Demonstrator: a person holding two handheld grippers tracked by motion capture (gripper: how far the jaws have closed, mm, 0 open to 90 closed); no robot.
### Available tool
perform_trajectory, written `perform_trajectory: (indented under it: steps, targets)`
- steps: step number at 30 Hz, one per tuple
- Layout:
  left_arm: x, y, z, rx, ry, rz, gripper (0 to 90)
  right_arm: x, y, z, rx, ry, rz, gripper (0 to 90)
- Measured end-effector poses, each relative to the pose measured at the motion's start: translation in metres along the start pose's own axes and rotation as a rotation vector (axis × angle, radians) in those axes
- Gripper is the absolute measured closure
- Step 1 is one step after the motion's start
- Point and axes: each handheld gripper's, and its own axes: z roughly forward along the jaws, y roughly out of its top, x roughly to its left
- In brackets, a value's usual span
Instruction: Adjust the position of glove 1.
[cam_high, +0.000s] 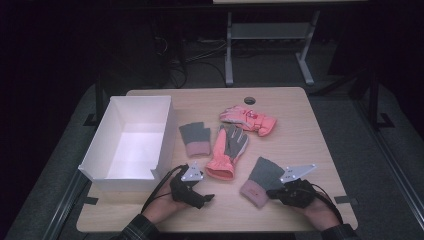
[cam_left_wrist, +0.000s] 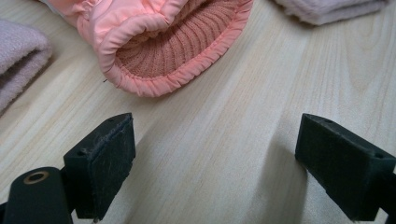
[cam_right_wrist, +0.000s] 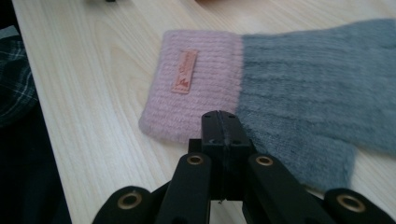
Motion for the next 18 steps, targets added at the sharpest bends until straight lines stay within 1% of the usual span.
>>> perform_trajectory:
  steps: [2,3,4,5,6,9,10,11,12,13,14,15,16,18]
  targets:
    - [0.0,0.0,0.0,0.003,0.0,0.003,11.3,0.003,0.004,0.007,0.01,0.016,-0.018,90.0]
    - [0.0,0.0,0.0,0.0,0.0,0.0,11.3,0.003,0.004,0.007,0.01,0.016,-0.018,90.0]
    - [0.0,0.0,0.0,-0.001,-0.001,-0.006,11.3,0.007,0.008,0.012,0.02,0.027,-0.026,89.9]
    - [0.0,0.0,0.0,-0.001,-0.001,-0.006,11.3,0.007,0.008,0.012,0.02,0.027,-0.026,89.9]
    - [-0.001,0.0,0.0,-0.001,-0.002,-0.01,11.3,0.008,0.011,0.015,0.022,0.031,-0.043,90.0]
    - [-0.001,0.0,0.0,-0.001,-0.002,-0.01,11.3,0.009,0.015,0.015,0.007,0.029,-0.042,89.9]
    - [0.0,0.0,0.0,0.002,-0.002,-0.005,11.3,0.005,0.02,0.013,-0.015,0.014,-0.049,90.0]
    - [-0.001,0.0,0.0,-0.001,-0.002,-0.011,11.3,0.005,0.02,0.013,-0.015,0.014,-0.049,90.0]
    - [-0.001,0.0,0.0,-0.001,-0.002,-0.01,11.3,-0.001,0.026,0.014,-0.024,-0.009,-0.051,90.0]
    - [-0.001,0.0,0.0,-0.001,-0.002,-0.01,11.3,-0.001,0.026,0.014,-0.024,-0.009,-0.051,90.0]
    - [-0.001,0.0,0.0,-0.001,-0.002,-0.01,11.3,-0.004,0.028,0.015,-0.025,-0.018,-0.048,90.0]
    - [-0.001,0.0,0.0,-0.001,-0.002,-0.011,11.3,-0.011,0.03,0.017,-0.025,-0.026,-0.042,90.0]
    - [-0.001,0.0,0.0,-0.001,-0.002,-0.011,11.3,-0.011,0.03,0.017,-0.025,-0.026,-0.042,90.0]
    - [-0.001,0.0,0.0,-0.001,-0.002,-0.011,11.3,-0.016,0.031,0.02,-0.018,-0.033,-0.035,90.0]
